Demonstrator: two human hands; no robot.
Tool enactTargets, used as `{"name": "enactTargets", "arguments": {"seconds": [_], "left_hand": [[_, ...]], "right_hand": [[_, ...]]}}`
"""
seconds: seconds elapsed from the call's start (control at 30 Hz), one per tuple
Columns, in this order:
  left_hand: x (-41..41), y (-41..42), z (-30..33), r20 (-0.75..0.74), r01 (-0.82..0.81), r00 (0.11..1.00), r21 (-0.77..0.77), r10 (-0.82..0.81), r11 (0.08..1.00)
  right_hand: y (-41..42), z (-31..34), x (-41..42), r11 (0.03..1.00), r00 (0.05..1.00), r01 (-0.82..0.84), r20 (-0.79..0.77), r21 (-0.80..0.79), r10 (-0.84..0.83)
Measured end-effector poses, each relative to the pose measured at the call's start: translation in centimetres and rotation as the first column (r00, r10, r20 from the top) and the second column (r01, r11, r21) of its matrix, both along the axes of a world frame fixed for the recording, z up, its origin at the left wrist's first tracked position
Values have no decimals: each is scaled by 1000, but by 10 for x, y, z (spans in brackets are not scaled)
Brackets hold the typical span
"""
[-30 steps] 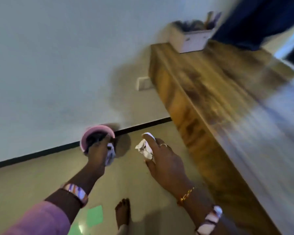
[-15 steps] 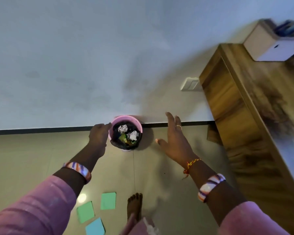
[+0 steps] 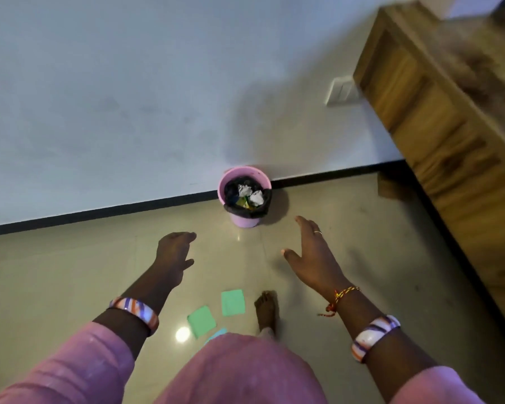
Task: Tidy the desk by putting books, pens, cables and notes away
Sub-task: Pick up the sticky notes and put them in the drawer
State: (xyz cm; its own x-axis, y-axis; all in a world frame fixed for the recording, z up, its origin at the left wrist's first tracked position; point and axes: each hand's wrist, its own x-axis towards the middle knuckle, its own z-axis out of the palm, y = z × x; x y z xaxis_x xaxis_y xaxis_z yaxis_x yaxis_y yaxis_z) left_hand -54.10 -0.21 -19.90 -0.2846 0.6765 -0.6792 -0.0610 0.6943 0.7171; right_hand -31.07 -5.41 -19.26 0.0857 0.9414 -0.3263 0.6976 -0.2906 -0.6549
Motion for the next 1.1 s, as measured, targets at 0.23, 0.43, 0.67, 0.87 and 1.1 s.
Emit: {"name": "enactTargets", "arguments": {"seconds": [0.23, 0.43, 0.67, 0.87, 1.1], "left_hand": [[-44, -54, -53, -126, 267, 949, -173, -290, 948], [-77, -74, -203, -104, 593, 724, -410, -681, 693], [-117, -73, -441, -221, 479, 715, -537, -663, 695], [-137, -89, -578, -206, 285, 853, -586, -480, 758], [-146, -100, -621, -354, 310, 806, -429, -474, 848]], "right_hand": [[-94, -83, -52, 961, 970, 153, -153, -229, -191], [-163, -224, -119, 838, 919, 184, -214, -515, -333], [-180, -438, -210, 786, 956, 222, -29, -578, -291], [-154, -589, -245, 818, 915, 353, 348, -454, -202], [-151, -602, -228, 787, 917, 369, 52, -495, -396]]}}
